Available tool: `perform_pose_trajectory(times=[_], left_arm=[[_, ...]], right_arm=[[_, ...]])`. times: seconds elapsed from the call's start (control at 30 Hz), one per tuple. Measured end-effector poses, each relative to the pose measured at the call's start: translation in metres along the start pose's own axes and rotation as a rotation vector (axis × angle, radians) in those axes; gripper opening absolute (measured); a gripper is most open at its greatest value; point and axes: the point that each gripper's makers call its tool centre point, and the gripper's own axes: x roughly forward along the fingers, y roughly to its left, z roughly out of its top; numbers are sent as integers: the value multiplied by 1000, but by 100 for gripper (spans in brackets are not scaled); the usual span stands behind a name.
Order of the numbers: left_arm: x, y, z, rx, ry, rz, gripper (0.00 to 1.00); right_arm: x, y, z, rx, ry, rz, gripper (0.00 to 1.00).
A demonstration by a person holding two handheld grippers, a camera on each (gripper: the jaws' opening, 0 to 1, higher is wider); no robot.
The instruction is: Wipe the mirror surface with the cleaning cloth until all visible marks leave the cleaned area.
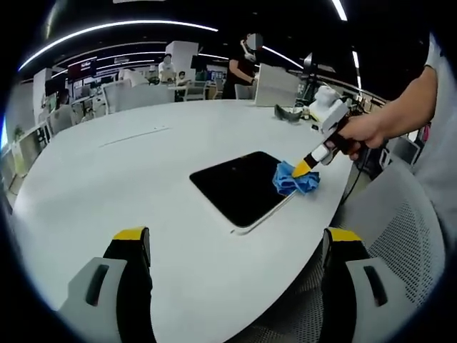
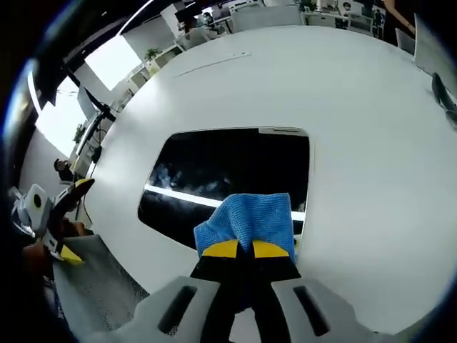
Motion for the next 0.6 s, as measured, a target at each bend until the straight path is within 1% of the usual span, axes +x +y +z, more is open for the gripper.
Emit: perform_pose_trajectory(times=[0.13,0.2,0.23,0.33,0.43,0.53,0.6], left_arm=[[-1,2,1,-2,-9,4,99],[0,1,-1,-1,2,0,99],[0,0,-4,-8,17,-2,99],[0,2,-1,0,1,0,99],[0,3,-3,-4,4,-2,99],[-1,2,-2,-2,2,-3,99],[-1,3,-2,-4,3,0,99]], right_arm=[[0,0,0,4,6,6,0],[1,1,0,1,0,1,0],[1,1,-1,-2,-1,-2,0],[1,1,-1,-18,-2,-2,0],[0,0,-1,-5,-5,10,0],[0,0,0,-3,5,19,0],[-1,-1,2,-4,2,15,0]])
